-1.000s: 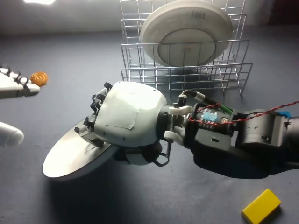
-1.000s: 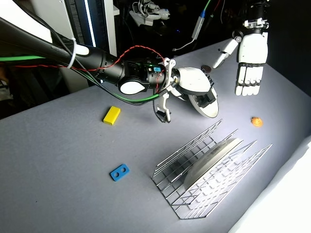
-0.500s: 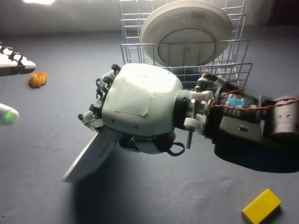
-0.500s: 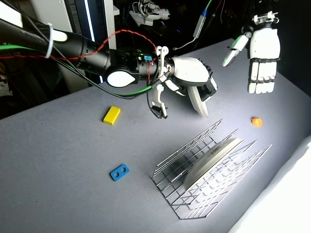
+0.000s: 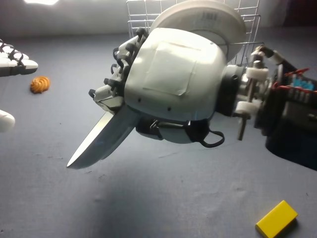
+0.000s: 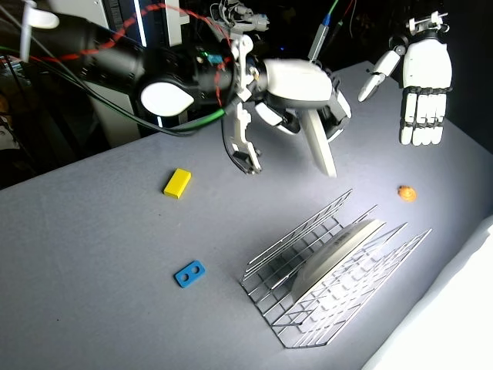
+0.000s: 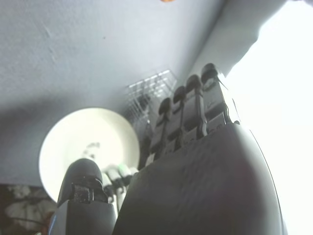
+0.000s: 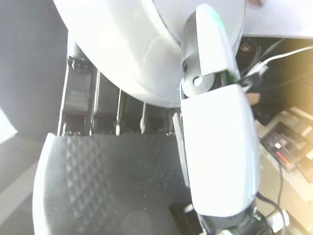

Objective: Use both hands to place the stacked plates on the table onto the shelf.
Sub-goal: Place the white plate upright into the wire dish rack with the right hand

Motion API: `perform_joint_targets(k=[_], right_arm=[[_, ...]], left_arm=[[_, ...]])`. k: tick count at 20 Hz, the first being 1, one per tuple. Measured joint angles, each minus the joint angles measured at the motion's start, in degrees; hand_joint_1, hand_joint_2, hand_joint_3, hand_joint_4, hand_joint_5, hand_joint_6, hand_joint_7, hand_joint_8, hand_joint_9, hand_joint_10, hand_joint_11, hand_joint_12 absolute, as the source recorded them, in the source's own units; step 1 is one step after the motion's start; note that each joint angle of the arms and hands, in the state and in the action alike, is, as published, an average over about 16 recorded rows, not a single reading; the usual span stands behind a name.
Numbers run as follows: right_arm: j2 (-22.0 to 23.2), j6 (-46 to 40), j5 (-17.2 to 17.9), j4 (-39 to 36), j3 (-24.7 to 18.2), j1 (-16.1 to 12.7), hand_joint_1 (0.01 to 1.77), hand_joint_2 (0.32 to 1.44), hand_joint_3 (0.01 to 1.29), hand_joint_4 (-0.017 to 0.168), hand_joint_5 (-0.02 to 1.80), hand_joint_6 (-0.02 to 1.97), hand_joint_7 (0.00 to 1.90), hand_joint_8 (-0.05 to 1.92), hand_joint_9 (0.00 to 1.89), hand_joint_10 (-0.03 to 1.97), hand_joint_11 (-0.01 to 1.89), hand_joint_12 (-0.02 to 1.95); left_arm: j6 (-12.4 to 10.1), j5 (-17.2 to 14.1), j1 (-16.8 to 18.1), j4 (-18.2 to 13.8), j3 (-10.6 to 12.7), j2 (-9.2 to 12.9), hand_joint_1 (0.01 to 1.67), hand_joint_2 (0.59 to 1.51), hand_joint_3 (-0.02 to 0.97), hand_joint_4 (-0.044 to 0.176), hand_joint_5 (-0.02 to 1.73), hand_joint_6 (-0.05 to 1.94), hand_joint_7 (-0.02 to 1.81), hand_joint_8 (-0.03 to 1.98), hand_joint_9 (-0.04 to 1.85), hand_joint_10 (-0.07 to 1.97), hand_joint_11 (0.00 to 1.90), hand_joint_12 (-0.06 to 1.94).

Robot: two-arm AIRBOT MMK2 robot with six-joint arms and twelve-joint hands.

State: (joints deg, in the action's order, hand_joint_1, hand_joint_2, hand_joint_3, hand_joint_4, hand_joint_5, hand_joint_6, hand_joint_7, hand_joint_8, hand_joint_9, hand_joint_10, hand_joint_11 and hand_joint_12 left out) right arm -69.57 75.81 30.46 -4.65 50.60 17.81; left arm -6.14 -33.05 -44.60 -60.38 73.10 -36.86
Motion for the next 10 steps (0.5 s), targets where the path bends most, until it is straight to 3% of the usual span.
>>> perform_joint_targets(k=[10], right_arm=[[7.6,-10.5,0.3,-0.1,-3.5,-4.7,1.17,1.05,0.01,-0.002,0.73,1.26,0.97,1.09,0.96,0.8,0.71,1.45]], left_arm=[[0.2,-7.0,0.0,-4.7,2.5,0.0,0.02,1.133,0.0,0.006,0.02,0.01,0.02,0.01,0.02,0.02,0.02,0.01]])
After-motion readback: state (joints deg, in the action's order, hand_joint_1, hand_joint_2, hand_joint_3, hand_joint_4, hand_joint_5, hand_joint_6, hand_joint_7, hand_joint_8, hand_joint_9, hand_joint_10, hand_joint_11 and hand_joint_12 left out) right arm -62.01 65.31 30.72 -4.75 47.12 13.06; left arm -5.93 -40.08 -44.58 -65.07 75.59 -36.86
